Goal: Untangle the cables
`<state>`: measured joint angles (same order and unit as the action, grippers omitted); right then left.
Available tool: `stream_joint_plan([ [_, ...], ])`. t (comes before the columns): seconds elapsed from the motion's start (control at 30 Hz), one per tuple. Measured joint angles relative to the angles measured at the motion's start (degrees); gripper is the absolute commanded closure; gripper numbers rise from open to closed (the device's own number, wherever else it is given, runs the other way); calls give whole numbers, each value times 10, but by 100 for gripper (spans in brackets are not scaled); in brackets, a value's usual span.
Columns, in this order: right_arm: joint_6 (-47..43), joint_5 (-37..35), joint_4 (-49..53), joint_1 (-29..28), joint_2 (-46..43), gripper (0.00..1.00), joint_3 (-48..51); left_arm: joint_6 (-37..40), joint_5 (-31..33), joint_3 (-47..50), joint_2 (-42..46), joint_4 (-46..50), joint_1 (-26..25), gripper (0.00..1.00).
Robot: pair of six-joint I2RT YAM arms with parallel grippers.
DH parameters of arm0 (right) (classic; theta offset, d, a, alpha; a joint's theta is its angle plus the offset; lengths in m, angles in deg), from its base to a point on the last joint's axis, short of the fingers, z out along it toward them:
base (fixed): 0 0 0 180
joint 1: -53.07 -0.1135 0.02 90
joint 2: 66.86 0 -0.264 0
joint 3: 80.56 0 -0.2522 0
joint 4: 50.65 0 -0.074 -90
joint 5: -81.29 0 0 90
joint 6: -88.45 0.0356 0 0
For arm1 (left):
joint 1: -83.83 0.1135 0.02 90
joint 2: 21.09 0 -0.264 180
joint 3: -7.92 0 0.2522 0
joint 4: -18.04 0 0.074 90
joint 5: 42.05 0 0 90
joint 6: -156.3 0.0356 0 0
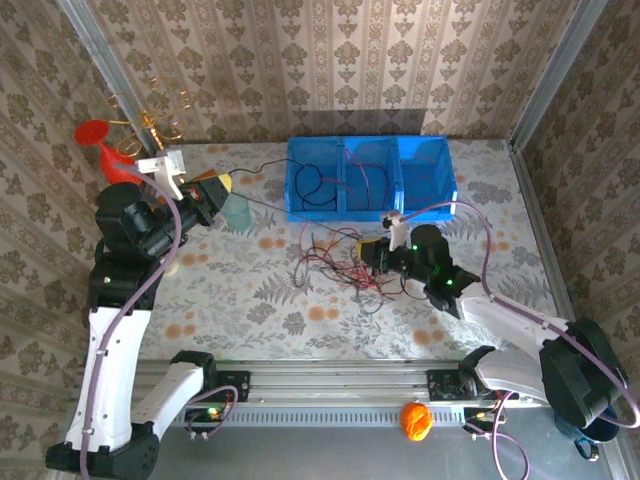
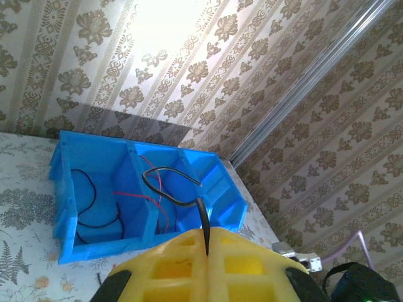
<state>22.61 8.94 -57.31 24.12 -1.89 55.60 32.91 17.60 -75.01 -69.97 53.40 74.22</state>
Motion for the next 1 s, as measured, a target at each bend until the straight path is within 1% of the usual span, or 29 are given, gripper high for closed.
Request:
stream_joint_plan([
  [0.1, 1, 0, 8, 10, -13, 84, 7, 0, -10, 0, -10, 0, 0, 100],
  [0.17, 2, -5, 17, 13, -10, 83, 10, 0, -11, 0, -14, -3, 1, 100],
  [0.23, 4, -12, 30, 19, -3, 80, 21, -1, -11, -4, -15, -10, 7, 100],
  [0.27, 8, -16, 39, 22, 3, 79, 29, -2, -10, -7, -15, -16, 10, 100],
  [0.33, 12, -20, 53, 25, 12, 84, 41, -5, -10, -10, -15, -30, 11, 100],
  [0.4, 17, -22, 64, 26, 19, 93, 46, -9, -14, -10, -14, -42, 11, 100],
  [0.43, 19, -22, 66, 26, 22, 95, 46, -12, -15, -10, -14, -46, 11, 100],
  [0.57, 22, -33, 66, 26, 23, 97, 46, -16, -17, -1, -11, -58, 11, 100],
  [0.63, 23, -53, 76, 26, 22, 96, 46, -14, -16, -2, -12, -54, 13, 100],
  [0.73, 33, -84, 101, 35, 22, 97, 46, -6, -16, -23, -15, -32, 22, 100],
  [0.8, 42, -101, 111, 48, 23, 93, 46, 1, -17, -57, -26, -16, 25, 100],
  [0.93, 57, -133, 125, 66, 44, 91, 47, 15, -16, -153, -56, -1, 30, 100],
  [1.0, 63, -147, 134, 66, 56, 88, 47, 16, -16, -187, -65, -4, 30, 100],
])
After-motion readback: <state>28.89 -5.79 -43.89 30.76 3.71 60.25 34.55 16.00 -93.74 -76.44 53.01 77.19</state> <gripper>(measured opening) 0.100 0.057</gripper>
